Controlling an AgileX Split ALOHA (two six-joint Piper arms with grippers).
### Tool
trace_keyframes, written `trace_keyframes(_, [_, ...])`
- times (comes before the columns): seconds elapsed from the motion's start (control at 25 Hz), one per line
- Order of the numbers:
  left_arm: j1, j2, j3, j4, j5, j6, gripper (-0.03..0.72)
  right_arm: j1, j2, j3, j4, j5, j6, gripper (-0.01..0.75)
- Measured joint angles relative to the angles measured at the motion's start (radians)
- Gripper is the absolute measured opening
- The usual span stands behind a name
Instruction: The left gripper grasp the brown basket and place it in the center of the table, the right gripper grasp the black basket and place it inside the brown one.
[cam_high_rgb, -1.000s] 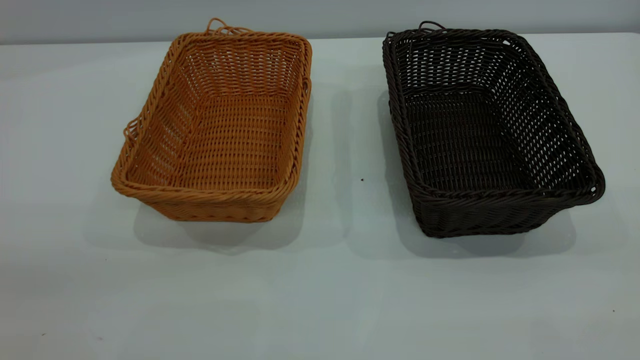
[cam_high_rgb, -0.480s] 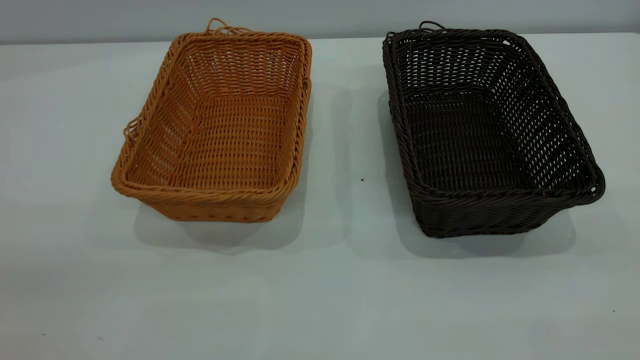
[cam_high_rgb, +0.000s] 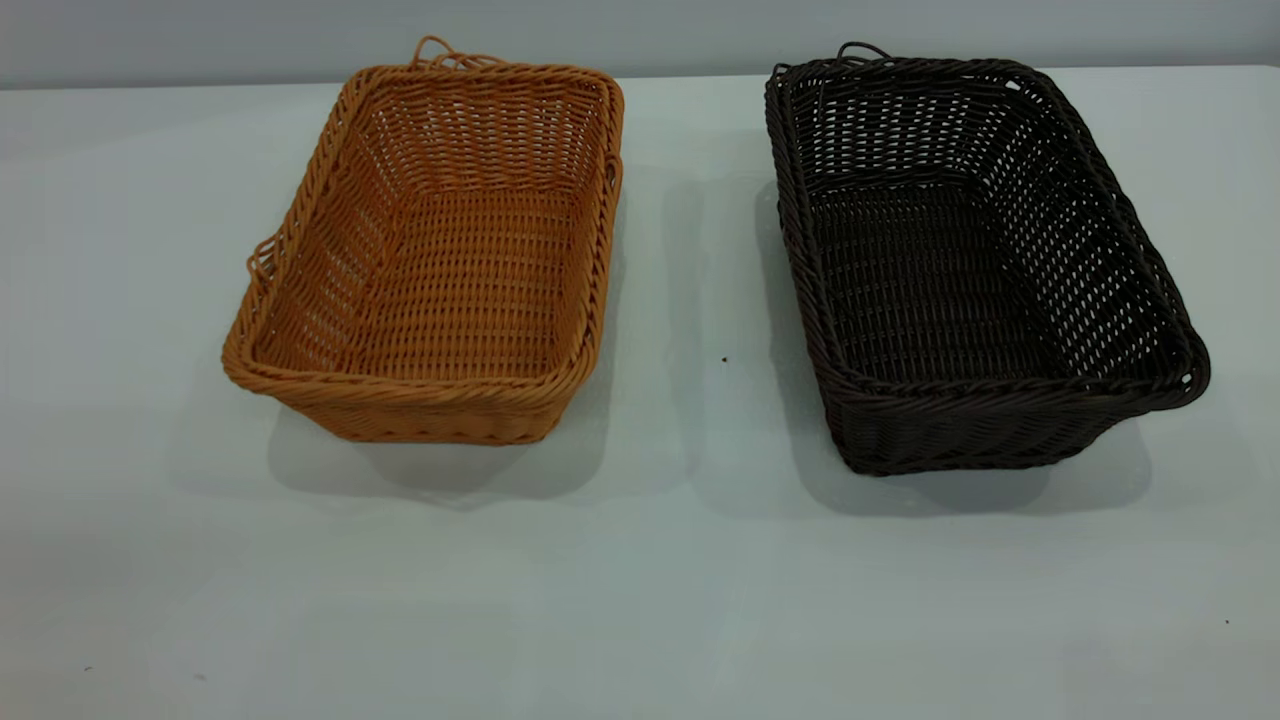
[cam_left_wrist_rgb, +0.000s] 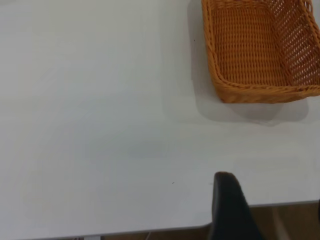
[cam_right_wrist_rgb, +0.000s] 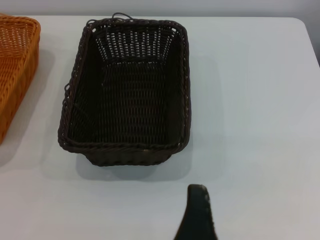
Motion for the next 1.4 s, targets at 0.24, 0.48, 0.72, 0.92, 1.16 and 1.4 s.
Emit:
trace_keyframes(0.24, [0.000, 0.000, 0.000, 0.000, 0.000, 0.000, 0.372, 0.000, 0.000, 0.000, 0.000, 0.000, 0.000, 0.520])
trace_keyframes(0.48, [0.000, 0.000, 0.000, 0.000, 0.000, 0.000, 0.372, 0.000, 0.000, 0.000, 0.000, 0.000, 0.000, 0.520])
trace_keyframes(0.72, [0.000, 0.000, 0.000, 0.000, 0.000, 0.000, 0.372, 0.000, 0.000, 0.000, 0.000, -0.001, 0.001, 0.520])
trace_keyframes(0.92, [0.000, 0.006, 0.000, 0.018, 0.000, -0.018, 0.372, 0.000, 0.036, 0.000, 0.009, -0.004, 0.004, 0.519])
trace_keyframes(1.16, [0.000, 0.245, -0.055, 0.072, -0.092, -0.046, 0.375, 0.000, 0.344, -0.018, 0.161, -0.097, -0.024, 0.567])
trace_keyframes(1.4, [0.000, 0.635, -0.132, 0.074, -0.298, 0.033, 0.464, 0.000, 0.714, -0.021, 0.351, -0.300, -0.210, 0.595])
